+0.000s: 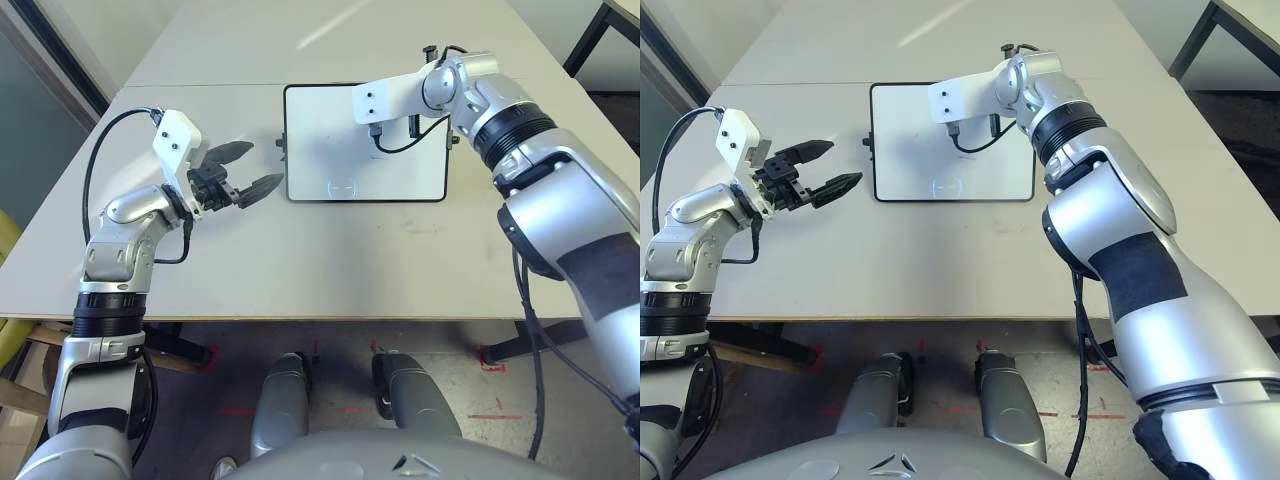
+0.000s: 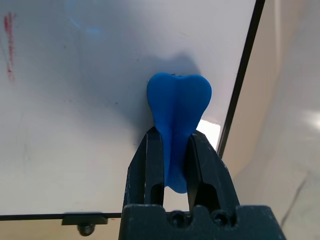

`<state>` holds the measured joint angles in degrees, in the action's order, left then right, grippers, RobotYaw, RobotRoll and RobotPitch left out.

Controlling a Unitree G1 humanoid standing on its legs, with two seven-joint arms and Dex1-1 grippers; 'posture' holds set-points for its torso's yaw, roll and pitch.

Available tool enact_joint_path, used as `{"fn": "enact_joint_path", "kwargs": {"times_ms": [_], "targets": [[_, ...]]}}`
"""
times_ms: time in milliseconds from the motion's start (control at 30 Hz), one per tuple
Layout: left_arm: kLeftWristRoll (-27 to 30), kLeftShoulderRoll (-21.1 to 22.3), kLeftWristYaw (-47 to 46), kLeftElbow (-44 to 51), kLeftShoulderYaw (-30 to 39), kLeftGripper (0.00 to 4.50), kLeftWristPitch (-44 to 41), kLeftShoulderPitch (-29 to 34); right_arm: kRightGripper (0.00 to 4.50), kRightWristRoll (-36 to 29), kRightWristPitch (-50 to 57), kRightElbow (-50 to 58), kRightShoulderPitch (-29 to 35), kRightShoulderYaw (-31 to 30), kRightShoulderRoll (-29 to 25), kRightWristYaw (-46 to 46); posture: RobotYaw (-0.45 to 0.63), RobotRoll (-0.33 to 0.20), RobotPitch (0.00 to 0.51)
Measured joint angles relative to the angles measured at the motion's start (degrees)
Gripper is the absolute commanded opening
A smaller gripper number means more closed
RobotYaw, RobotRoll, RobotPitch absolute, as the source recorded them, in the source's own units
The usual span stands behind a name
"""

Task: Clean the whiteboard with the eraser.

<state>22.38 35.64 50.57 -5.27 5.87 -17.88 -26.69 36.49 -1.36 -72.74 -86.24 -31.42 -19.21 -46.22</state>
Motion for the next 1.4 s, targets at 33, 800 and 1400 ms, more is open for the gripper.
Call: {"fn": "enact_joint_path", "kwargs": {"times_ms": [33, 800, 1400], "targets": [[0.0, -0.02, 0.03, -0.08, -0.05, 4.5, 0.03, -0.02, 0.39, -0.47, -0.2, 0.55, 0.01, 0.38, -0.74, -1.54, -0.08, 0.0, 0.12], [-0.11, -0.89, 1.44, -2.55, -0.53, 4.5, 1.37, -1.83, 0.39, -8.29, 14.33, 20.51, 19.53, 6.59, -23.33, -27.03, -0.11, 0.0, 0.134], [-0.34, 0.13, 2.41, -2.75, -0.5, 4.5, 1.36, -1.95, 0.39, -13.13, 29.51, 1.08, 15.66, 12.49, -17.74, -16.55, -0.11, 0.0, 0.133]]}}
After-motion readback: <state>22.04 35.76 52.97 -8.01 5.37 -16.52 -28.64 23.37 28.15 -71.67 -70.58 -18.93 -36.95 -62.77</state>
